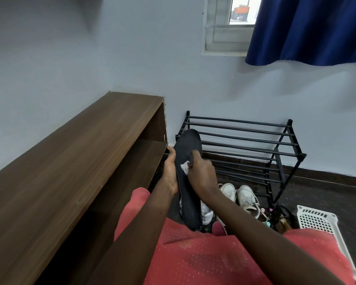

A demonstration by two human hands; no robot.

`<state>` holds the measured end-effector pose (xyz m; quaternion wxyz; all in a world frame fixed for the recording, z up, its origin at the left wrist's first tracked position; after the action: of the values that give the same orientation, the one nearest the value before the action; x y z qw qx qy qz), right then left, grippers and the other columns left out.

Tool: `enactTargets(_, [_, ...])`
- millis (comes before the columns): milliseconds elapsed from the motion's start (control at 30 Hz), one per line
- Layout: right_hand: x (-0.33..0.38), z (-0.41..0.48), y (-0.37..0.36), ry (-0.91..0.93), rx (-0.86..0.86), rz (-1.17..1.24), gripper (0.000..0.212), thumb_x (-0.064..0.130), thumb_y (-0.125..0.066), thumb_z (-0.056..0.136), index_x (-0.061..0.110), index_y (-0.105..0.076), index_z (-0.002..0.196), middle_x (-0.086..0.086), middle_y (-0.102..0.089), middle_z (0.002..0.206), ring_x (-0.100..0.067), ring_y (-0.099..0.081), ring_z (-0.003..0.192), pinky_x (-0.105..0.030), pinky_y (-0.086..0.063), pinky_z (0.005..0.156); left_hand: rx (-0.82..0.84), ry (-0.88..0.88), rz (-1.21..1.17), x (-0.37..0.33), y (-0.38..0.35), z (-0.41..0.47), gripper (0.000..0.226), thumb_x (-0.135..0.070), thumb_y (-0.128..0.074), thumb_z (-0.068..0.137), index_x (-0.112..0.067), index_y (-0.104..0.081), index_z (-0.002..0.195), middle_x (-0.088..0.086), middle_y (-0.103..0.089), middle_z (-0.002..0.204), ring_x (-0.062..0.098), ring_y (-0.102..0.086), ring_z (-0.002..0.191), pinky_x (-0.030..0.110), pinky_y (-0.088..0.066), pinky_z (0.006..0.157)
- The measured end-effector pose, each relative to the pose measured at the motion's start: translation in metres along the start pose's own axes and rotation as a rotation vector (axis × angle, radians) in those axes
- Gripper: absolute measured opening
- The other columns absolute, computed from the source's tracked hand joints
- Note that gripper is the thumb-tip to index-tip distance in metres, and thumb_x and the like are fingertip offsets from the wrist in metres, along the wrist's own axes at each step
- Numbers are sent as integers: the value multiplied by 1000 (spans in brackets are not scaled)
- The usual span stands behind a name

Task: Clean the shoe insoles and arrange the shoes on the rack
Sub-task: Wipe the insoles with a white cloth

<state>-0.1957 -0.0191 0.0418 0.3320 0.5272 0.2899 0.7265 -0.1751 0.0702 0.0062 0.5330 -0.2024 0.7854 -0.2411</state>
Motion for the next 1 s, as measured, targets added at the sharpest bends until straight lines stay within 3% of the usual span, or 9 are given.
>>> enactTargets(100, [-5, 1, 1, -30, -47, 26, 31, 3, -44, 91, 3, -42, 122, -24, -64, 87, -40, -62, 79, -33, -39, 59, 0, 14, -2, 3, -3, -1, 76, -70, -28, 88, -9, -68, 107, 12, -72, 97, 24, -69, 87, 35, -53, 82])
enactTargets(267, [-12, 34, 15, -26, -167, 66, 43, -1, -42, 92, 3, -38, 134, -22, -67, 90, -38, -63, 80, -33, -43, 60, 29, 3, 24, 1, -8, -4, 75, -67, -26, 91, -12, -77, 89, 13, -73, 92, 23, -71, 82, 31, -58, 70])
enactTargets(367, [-11, 55, 23, -16, -176, 115, 47, -3, -43, 89, 4, -38, 135, -18, -68, 104, -36, -63, 91, -39, -51, 72, 19, -14, 22, -5, -9, -9, 74, -68, -27, 90, -9, -68, 110, 16, -69, 109, 28, -67, 97, 38, -54, 86])
enactTargets(467, [-10, 61, 23, 11, -171, 101, 46, -4, -44, 88, 3, -40, 133, -19, -68, 104, -37, -62, 92, -41, -51, 72, 33, -15, 4, -11, -11, -11, 77, -70, -30, 87, -8, -63, 120, 19, -63, 121, 32, -60, 111, 47, -43, 102])
enactTargets(567, [-13, 56, 21, -37, -137, 125, 34, 0, -49, 88, 2, -48, 122, -21, -68, 98, -37, -62, 92, -43, -51, 74, 22, -17, 5, -12, -10, -11, 79, -70, -28, 88, -8, -61, 123, 20, -63, 121, 32, -62, 107, 45, -46, 99])
enactTargets(733, [-13, 23, 6, -14, -12, 76, 17, 0, -52, 83, 3, -55, 99, -18, -68, 90, -35, -63, 84, -36, -48, 67, -13, -14, -18, -10, -7, -9, 78, -70, -25, 89, -7, -66, 110, 16, -71, 101, 27, -70, 86, 33, -58, 71])
enactTargets(867, [-11, 3, -2, 7, 7, 16, 16, -1, -47, 85, 2, -55, 99, -18, -69, 90, -35, -63, 84, -34, -45, 64, -44, -7, -33, -8, -5, -6, 81, -70, -22, 89, -4, -63, 113, 16, -71, 97, 27, -69, 85, 36, -54, 80])
enactTargets(1000, [-10, -2, -2, -25, 10, -13, 18, -1, -43, 86, 2, -55, 99, -18, -67, 91, -36, -60, 85, -30, -35, 60, -71, -2, -51, -8, -1, -5, 86, -72, -21, 88, -2, -59, 120, 18, -67, 106, 29, -65, 93, 37, -52, 83])
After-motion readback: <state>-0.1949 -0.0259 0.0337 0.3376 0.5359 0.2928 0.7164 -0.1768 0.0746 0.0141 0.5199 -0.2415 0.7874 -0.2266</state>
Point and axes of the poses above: each hand's wrist, its own z-axis towards the middle knuckle, its own y-axis out of the back of the hand, x = y × z, the point moved 3 cm from there along z, towards the middle knuckle
